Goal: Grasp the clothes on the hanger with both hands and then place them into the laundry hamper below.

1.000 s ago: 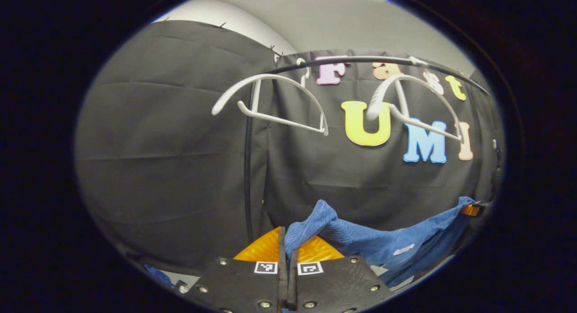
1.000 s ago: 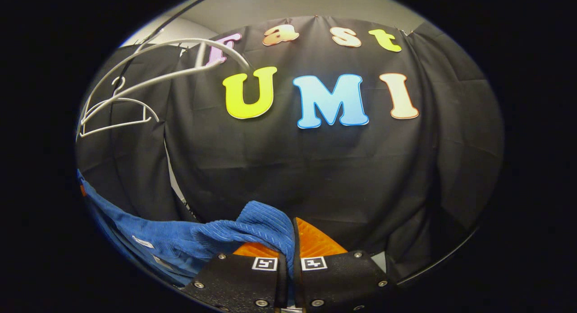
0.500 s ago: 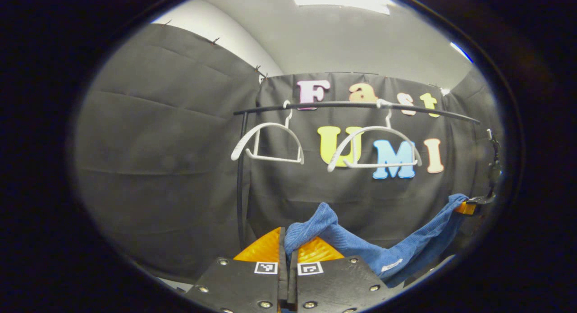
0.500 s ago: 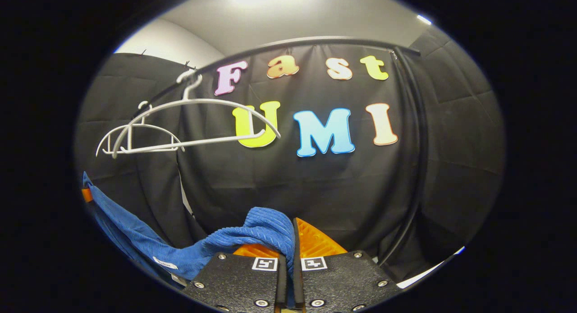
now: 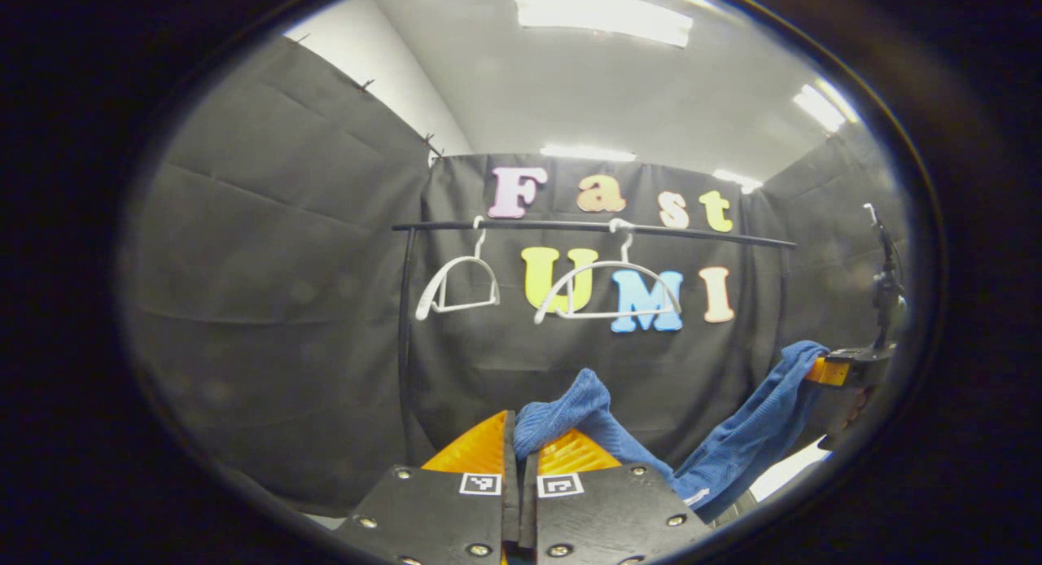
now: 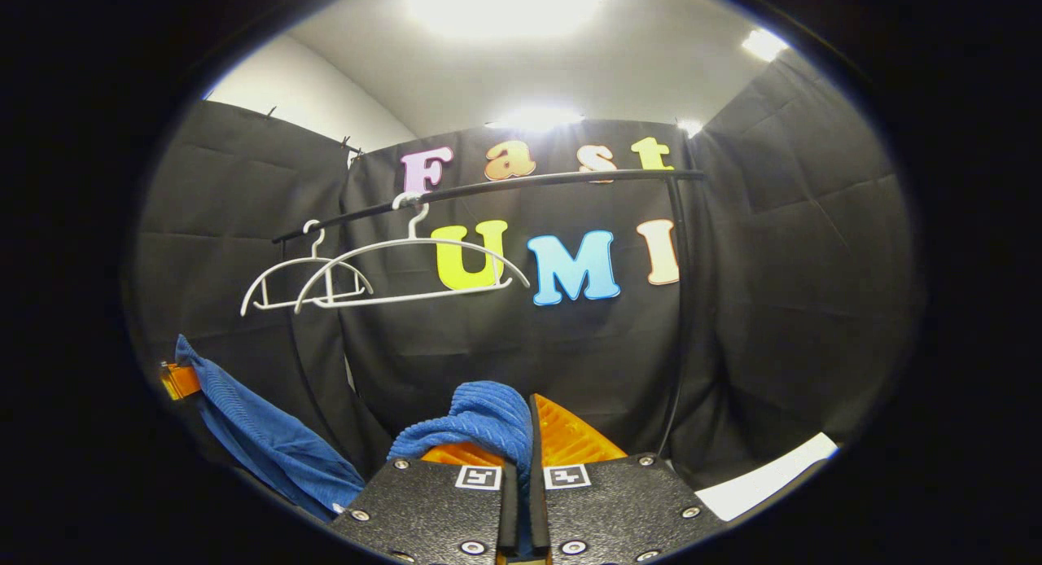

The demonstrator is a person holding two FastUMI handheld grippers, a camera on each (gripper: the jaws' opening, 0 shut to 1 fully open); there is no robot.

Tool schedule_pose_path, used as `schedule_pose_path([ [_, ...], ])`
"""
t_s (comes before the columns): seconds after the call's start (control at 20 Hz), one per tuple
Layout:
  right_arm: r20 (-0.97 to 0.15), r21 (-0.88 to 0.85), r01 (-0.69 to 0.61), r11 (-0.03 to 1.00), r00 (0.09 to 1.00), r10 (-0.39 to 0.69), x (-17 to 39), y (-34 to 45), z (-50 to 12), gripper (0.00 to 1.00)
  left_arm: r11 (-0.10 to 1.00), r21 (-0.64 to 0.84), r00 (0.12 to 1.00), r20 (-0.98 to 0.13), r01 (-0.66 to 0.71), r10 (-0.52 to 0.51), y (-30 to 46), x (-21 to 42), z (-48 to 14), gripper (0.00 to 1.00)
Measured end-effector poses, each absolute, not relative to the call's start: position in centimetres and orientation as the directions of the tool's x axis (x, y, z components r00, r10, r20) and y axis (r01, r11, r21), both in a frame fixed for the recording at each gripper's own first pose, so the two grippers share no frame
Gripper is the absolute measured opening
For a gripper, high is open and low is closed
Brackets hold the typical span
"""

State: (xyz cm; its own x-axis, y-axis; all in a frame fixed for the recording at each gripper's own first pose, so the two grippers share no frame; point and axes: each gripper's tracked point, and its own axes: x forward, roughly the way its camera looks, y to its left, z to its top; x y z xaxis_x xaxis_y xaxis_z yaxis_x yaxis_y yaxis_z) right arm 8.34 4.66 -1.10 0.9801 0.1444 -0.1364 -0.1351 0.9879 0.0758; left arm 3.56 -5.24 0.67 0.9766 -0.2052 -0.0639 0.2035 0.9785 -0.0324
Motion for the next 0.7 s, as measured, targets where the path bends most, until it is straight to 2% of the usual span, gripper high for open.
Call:
schedule_pose_path([
  [0.2,-0.173,0.059,-0.177,0.982,0.967,0.185,5.2,7.4,-2.5,0.05,0.959,-0.069,0.956,-0.088,0.274,-0.279,-8.3,0.9,-0.6,0.01],
  [0.4,-0.235,0.079,-0.228,0.971,0.942,0.24,4.2,9.8,-5.3,0.05,0.938,-0.096,0.933,-0.113,0.332,-0.342,-13.0,0.8,-2.5,0.01],
  [0.65,-0.261,0.109,-0.263,0.959,0.923,0.283,4.5,10.7,-7.1,0.03,0.932,-0.141,0.925,-0.136,0.335,-0.354,-15.8,1.6,-5.1,0.01],
  [0.7,-0.269,0.113,-0.265,0.958,0.92,0.286,4.9,10.8,-7.8,0.05,0.935,-0.144,0.927,-0.148,0.325,-0.345,-16.0,2.0,-5.7,0.01],
])
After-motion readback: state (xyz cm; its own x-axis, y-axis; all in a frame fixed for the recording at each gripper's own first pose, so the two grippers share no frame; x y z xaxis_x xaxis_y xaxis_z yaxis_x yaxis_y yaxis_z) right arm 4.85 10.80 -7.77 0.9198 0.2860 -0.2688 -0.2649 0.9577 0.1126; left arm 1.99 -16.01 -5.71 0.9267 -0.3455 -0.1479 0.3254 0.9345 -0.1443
